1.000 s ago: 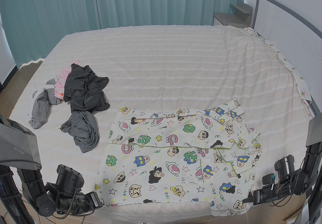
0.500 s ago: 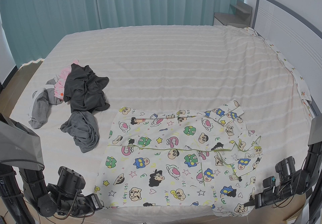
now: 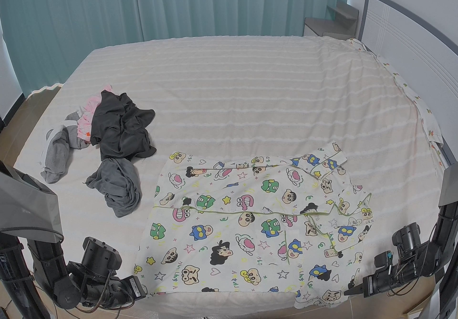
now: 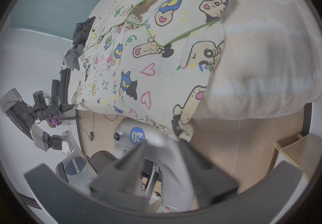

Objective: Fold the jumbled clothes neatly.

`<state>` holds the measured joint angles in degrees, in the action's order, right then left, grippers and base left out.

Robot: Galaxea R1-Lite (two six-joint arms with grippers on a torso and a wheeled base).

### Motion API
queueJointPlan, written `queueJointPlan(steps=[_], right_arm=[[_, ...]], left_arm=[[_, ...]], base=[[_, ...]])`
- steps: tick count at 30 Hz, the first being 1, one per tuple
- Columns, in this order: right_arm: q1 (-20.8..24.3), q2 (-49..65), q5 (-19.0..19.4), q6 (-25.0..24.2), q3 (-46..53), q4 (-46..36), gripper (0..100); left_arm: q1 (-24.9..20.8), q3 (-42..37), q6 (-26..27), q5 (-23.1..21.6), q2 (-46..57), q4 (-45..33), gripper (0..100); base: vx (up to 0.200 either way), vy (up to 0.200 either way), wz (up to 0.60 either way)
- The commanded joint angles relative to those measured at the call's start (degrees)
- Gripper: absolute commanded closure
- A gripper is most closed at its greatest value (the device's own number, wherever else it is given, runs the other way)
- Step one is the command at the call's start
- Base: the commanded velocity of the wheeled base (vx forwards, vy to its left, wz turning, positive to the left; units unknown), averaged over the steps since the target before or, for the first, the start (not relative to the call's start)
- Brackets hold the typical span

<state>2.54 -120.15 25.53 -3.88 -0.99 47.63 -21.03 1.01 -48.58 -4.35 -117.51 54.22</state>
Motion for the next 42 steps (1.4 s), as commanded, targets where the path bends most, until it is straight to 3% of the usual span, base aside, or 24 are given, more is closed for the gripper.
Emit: queueJointPlan(steps=[1,18,19,27,33,37,42], right_arm=[[0.01,0.36,0.05,0.01,0.99,-0.08,0],[0.01,3.52,0.58,-0.34,0.99,-0.78,0],[0.01,3.61,0.58,-0.34,0.99,-0.87,0],[-1.13,5.63,2.07,-0.43,0.99,-0.87,0],[-3.59,10.90,5.06,-0.61,0.99,-0.96,0],[-4.73,13.19,8.31,-0.87,0.99,-0.96,0],[-5.00,13.28,8.84,-0.87,0.99,-0.96,0]], left_arm=[[0.02,-0.57,-0.02,-0.04,-0.09,0.09,100],[0.46,1.10,-0.20,0.05,-0.09,0.27,100],[0.46,1.36,-0.20,0.05,-0.09,0.18,0],[1.08,0.48,-0.20,1.10,0.70,0.27,0],[7.14,1.19,0.15,1.80,13.27,1.32,0],[7.41,6.02,2.88,1.98,18.63,-0.70,0],[7.32,15.07,4.02,2.07,20.12,-7.82,0]], base=[[0.000,0.000,0.00],[0.000,0.000,0.00],[0.000,0.000,0.00],[0.000,0.000,0.00],[0.000,0.000,0.00],[0.000,0.000,0.00],[0.000,0.000,0.00]])
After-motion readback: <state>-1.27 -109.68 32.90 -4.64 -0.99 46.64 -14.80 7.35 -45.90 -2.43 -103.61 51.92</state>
